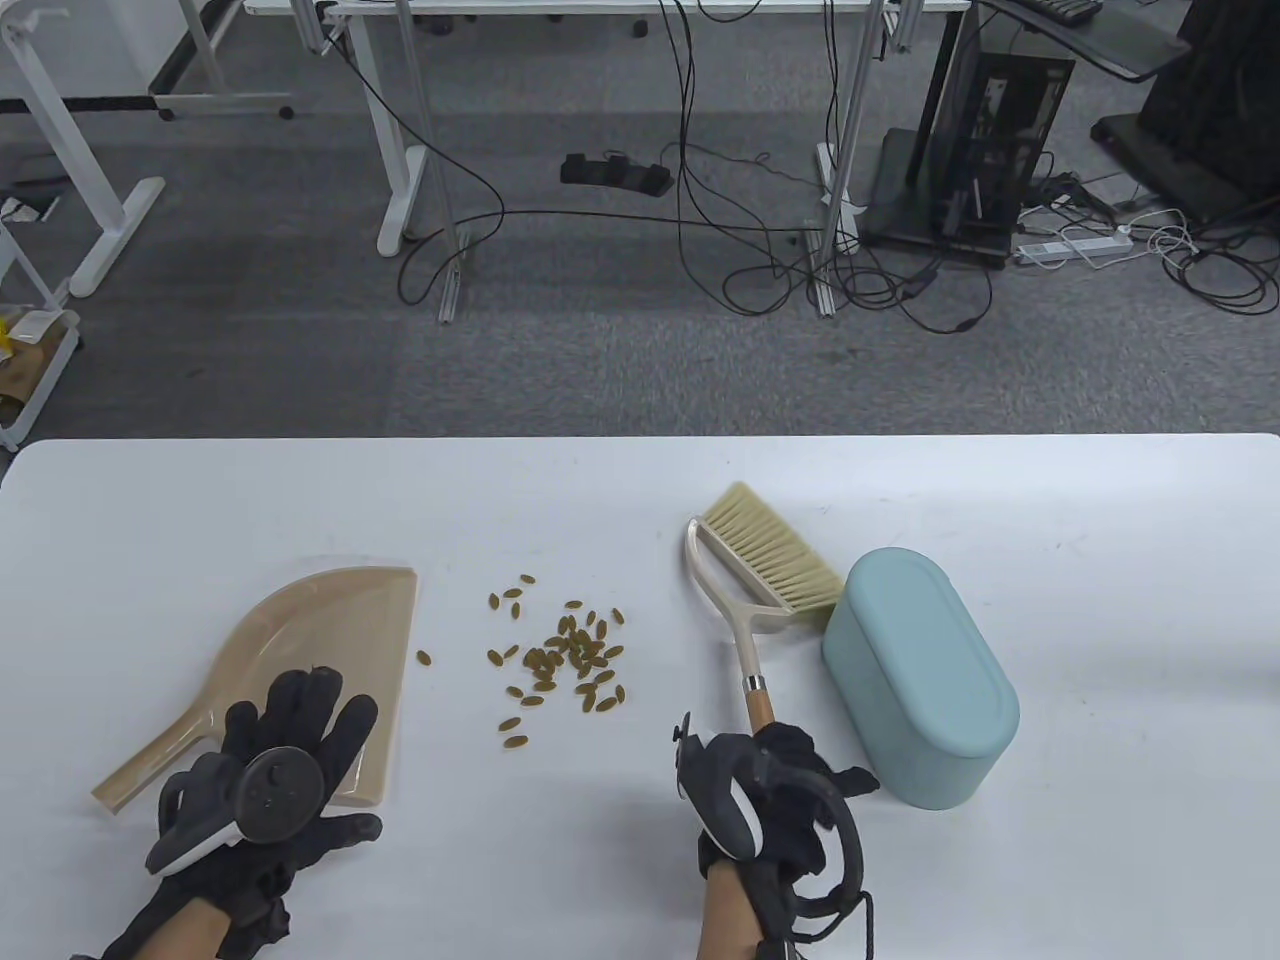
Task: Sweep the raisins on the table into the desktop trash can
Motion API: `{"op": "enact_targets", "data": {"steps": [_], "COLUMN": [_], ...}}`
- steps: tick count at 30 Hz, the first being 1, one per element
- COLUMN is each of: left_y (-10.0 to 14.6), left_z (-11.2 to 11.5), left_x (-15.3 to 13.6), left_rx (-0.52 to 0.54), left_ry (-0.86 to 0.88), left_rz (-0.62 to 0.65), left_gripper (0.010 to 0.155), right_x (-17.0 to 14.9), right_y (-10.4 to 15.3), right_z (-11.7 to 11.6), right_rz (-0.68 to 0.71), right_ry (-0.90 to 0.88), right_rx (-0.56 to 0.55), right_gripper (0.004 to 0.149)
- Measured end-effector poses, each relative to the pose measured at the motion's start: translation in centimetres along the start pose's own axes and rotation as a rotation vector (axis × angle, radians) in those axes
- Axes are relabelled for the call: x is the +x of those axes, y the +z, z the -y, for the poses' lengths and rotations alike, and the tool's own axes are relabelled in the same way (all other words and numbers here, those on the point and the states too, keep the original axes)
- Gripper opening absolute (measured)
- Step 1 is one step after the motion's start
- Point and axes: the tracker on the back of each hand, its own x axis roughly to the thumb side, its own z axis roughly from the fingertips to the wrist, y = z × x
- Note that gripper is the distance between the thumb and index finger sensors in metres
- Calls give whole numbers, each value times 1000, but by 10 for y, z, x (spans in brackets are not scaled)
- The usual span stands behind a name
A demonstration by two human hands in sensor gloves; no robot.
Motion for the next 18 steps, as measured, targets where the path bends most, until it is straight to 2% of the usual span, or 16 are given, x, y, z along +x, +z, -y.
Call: {"op": "enact_targets", "data": {"steps": [3,5,7,9,12,14,15,16,17,18], "left_y": [0,0,1,0,0,1,1,1,1,1], "left_z": [-1,-1,-1,-1,-1,0,0,0,1,1], "left_x": [-1,-1,-1,-1,-2,-2,-3,-4,-5,-5], "left_rx": [5,3,0,2,5,2,-2,-4,-5,-7], "left_ry": [9,13,14,14,16,17,19,21,25,26], "left_rz": [-3,-6,-8,-11,-14,-21,-28,-32,-37,-39], "left_gripper": [99,99,98,98,98,98,98,98,97,97], "right_x": [-9,-13,-18,-24,-30,-30,-26,-22,-15,-9], "right_y": [0,1,5,10,18,24,27,29,32,34], "right_z": [14,26,39,51,64,70,70,68,64,60], "right_rz": [-40,0,55,105,190,242,321,355,377,407], "right_ry": [-121,-115,-213,-377,-760,-1070,-1285,-1427,-1610,-1722], "right_rx": [-9,-23,-97,-103,-61,53,190,307,486,599], "right_gripper": [54,53,55,58,62,64,69,76,75,75]}}
